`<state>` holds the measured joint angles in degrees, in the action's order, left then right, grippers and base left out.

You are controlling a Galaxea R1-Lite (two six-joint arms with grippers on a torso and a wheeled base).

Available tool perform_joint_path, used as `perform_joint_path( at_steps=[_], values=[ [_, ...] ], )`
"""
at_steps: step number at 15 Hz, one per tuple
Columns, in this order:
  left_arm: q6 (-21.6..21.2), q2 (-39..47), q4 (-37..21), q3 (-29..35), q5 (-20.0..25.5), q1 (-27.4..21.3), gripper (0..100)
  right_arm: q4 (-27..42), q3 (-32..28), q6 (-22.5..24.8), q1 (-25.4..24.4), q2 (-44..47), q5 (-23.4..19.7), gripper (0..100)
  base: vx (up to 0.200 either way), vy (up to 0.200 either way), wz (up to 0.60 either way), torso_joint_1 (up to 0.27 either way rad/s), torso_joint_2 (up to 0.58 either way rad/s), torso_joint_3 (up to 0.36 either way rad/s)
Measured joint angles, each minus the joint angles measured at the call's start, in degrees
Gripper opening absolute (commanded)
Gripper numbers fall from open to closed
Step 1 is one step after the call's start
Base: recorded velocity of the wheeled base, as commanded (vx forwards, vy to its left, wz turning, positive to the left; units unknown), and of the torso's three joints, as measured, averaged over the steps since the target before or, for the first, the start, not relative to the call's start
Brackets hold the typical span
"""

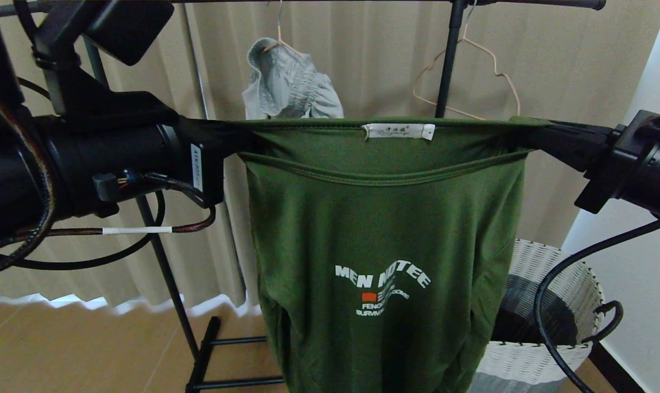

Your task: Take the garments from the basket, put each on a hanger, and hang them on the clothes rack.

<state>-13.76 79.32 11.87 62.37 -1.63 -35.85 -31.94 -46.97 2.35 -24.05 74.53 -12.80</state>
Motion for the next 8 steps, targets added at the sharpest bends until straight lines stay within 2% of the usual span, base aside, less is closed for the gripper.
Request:
perform_joint_path(
  at_steps=[8],
  values=[
    [-0.06,-0.16,-0.02,-0.2,0.0,-0.11,0,0.28,0.2,0.33,0.9,-0.26,-0.02,0,0.0,0.0,0.0,0.0,0.0,0.0]
  ],
)
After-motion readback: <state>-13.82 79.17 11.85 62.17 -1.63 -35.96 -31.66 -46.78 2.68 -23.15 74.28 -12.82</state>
